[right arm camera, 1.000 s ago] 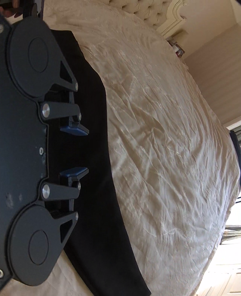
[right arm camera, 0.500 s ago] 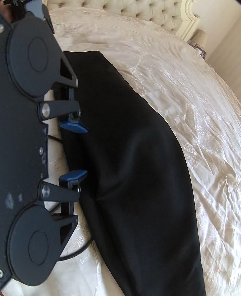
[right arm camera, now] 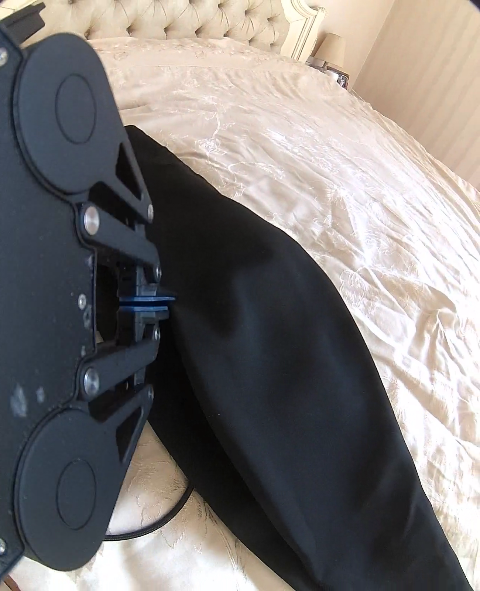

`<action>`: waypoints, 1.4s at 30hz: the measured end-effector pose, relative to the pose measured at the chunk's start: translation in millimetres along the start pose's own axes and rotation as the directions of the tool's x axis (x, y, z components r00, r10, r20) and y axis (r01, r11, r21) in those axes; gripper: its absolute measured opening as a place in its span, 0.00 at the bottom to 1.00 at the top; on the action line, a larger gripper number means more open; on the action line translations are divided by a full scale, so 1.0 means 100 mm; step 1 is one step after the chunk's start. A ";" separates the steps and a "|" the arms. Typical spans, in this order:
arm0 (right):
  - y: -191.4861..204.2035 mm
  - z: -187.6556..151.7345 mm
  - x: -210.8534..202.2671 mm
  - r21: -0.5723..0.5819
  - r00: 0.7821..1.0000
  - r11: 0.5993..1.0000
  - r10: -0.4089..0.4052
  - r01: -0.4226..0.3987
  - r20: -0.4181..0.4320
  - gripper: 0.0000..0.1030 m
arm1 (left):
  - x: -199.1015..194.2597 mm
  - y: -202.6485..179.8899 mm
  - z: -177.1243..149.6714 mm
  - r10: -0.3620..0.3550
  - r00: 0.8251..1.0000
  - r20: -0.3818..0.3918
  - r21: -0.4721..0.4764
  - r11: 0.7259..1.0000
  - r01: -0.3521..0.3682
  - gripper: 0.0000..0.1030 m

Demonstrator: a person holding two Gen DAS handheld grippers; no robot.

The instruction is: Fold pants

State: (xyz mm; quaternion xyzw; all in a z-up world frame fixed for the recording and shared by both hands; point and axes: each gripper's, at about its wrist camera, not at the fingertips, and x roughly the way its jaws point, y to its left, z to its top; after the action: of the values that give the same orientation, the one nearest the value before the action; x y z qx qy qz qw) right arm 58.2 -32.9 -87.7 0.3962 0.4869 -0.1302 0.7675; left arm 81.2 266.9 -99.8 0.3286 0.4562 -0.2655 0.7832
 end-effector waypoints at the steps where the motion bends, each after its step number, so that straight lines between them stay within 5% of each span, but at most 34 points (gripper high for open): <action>1: 0.01 0.00 -0.01 -0.004 1.000 1.000 -0.004 0.004 0.005 0.05 | 0.02 -0.02 0.00 0.000 1.000 0.005 0.022 1.000 0.000 0.39; 12: 0.05 0.01 -0.09 -0.008 1.000 1.000 -0.018 0.018 0.025 0.05 | 0.05 -0.31 -0.06 0.064 0.993 0.096 0.223 0.971 -0.084 0.40; 19: 0.03 0.02 -0.05 -0.002 1.000 1.000 -0.020 0.020 0.019 0.05 | 0.05 -0.37 0.03 0.063 0.991 0.122 0.222 0.971 -0.089 0.48; 20: 0.03 0.02 -0.04 -0.004 1.000 1.000 -0.019 0.019 0.020 0.05 | 0.11 -0.38 0.07 0.059 0.992 0.111 0.226 0.971 -0.083 0.46; 22: 0.03 0.02 -0.04 -0.007 1.000 1.000 -0.017 0.017 0.022 0.05 | 0.17 -0.33 0.13 -0.021 0.996 0.086 0.206 0.978 0.002 0.19; 25: 0.04 0.02 -0.06 -0.013 0.999 1.000 -0.018 0.019 0.033 0.05 | 0.10 -0.16 0.19 -0.044 0.996 0.082 0.118 0.992 0.034 0.10; 29: 0.06 -0.04 -0.20 -0.033 0.999 0.999 -0.012 0.013 0.037 0.05 | -0.17 0.08 0.14 -0.040 0.993 0.110 0.071 0.997 0.033 0.10; 36: -0.03 -0.27 -0.12 -0.060 0.998 0.997 -0.045 0.042 -0.034 0.03 | -0.29 0.02 -0.08 -0.036 0.995 0.098 0.153 0.988 0.021 0.10; 39: -0.17 -0.25 -0.08 0.014 1.000 1.000 -0.022 0.022 -0.013 0.16 | -0.23 -0.03 -0.08 -0.031 0.996 0.086 0.139 0.990 0.019 0.09; 40: -0.22 -0.22 -0.07 0.042 1.000 0.999 -0.028 0.028 -0.004 0.33 | -0.22 -0.03 -0.07 -0.033 0.996 0.084 0.122 0.992 0.022 0.09; 42: -0.33 -0.17 -0.03 0.098 0.999 0.995 -0.038 0.037 0.017 0.49 | -0.21 -0.01 -0.07 -0.031 0.996 0.087 0.102 0.995 0.022 0.09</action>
State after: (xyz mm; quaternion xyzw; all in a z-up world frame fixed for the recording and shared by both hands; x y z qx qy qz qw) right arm 26.8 -42.0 -104.8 0.4226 0.4802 -0.1717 0.7492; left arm 67.6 274.1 -83.4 0.3498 0.4112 -0.3129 0.7815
